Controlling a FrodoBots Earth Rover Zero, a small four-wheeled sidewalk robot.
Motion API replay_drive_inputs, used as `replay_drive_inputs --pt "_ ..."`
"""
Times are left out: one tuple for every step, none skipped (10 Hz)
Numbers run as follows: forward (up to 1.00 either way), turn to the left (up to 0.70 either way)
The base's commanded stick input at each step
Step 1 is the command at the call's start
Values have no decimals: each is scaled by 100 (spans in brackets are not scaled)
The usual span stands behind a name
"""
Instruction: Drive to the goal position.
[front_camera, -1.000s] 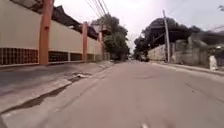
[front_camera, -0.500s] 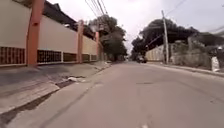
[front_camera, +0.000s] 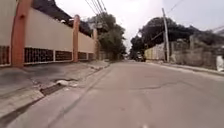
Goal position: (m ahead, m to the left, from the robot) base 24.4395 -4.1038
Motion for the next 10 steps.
replay_drive_inputs --pt "100 -7" --pt "100 -18" --pt "100 -7" --pt "100 0" --pt "100 0" --pt "100 0" --pt "100 -2" --pt "100 -5" --pt "100 -2" --pt "100 -2"
